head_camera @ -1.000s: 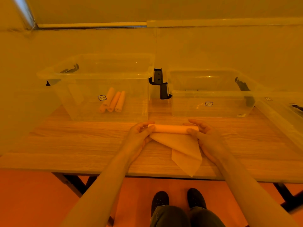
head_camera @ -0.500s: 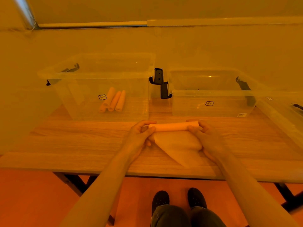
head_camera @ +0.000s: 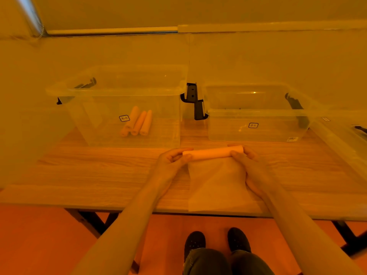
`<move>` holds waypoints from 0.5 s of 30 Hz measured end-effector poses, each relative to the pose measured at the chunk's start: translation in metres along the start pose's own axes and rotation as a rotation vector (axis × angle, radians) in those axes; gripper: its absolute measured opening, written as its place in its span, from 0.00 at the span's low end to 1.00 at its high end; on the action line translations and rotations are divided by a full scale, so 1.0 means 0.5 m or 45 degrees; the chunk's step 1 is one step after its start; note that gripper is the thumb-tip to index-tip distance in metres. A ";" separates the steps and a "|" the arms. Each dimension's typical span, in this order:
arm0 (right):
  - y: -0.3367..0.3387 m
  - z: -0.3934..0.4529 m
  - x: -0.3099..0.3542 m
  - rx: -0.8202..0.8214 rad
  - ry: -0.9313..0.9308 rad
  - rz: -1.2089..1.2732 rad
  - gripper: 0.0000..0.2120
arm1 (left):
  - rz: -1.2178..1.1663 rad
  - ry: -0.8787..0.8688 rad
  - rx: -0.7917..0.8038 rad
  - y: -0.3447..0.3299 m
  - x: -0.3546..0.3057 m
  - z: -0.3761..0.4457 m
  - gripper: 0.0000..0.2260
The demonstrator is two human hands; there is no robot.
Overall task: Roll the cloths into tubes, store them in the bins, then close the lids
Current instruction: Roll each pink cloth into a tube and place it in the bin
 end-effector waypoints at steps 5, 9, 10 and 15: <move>-0.002 -0.001 0.001 0.003 -0.004 -0.021 0.12 | -0.068 -0.003 0.013 -0.004 -0.005 0.001 0.11; 0.001 0.001 0.004 -0.039 0.021 -0.120 0.14 | -0.152 0.048 0.027 -0.004 0.003 0.008 0.10; 0.001 0.001 0.003 -0.038 0.020 -0.134 0.14 | -0.152 0.054 0.025 -0.003 0.006 0.008 0.10; 0.001 0.003 -0.005 -0.012 -0.039 -0.100 0.11 | -0.158 0.067 0.024 0.000 0.015 0.013 0.10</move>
Point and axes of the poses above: each hand's wrist, its own z-axis towards the middle knuckle, its own y-axis out of the back of the hand, x = y × z, the point moved 8 cm from there along z, towards the middle knuckle, and after that the axes turned 8 degrees about x, right-handed, at the moved point
